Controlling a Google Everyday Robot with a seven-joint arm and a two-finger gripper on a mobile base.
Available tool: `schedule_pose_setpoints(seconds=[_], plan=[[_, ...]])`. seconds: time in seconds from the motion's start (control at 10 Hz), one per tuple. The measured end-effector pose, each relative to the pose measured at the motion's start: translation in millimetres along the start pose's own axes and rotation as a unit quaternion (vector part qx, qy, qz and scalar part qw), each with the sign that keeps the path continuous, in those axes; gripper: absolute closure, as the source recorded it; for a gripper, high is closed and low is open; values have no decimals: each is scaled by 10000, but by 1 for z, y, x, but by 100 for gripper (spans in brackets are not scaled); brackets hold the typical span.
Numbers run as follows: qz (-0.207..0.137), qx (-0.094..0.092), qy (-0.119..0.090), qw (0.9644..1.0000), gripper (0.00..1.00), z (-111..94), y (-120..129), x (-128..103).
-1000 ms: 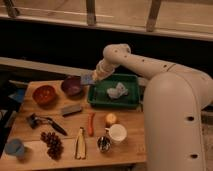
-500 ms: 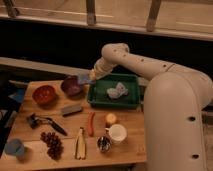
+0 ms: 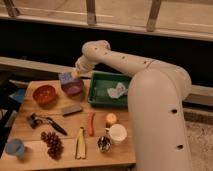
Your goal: Wipe red bowl with sponge
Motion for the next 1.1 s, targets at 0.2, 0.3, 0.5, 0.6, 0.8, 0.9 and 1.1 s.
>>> schedule_pose_setpoints(seconds=[0.2, 0.3, 0.5, 0.6, 0.8, 0.9, 1.1], plan=[[-380, -344, 21, 9987, 100, 14, 46, -2], [-523, -531, 6, 9972, 100, 15, 64, 0], [-660, -702, -9, 9953, 100, 15, 78, 3], [-662, -703, -6, 9953, 100, 16, 78, 3], [-673, -700, -18, 9953, 100, 15, 78, 2], [-730, -703, -37, 9948, 100, 19, 78, -1], [-871, -764, -51, 9932, 100, 35, 90, -17]])
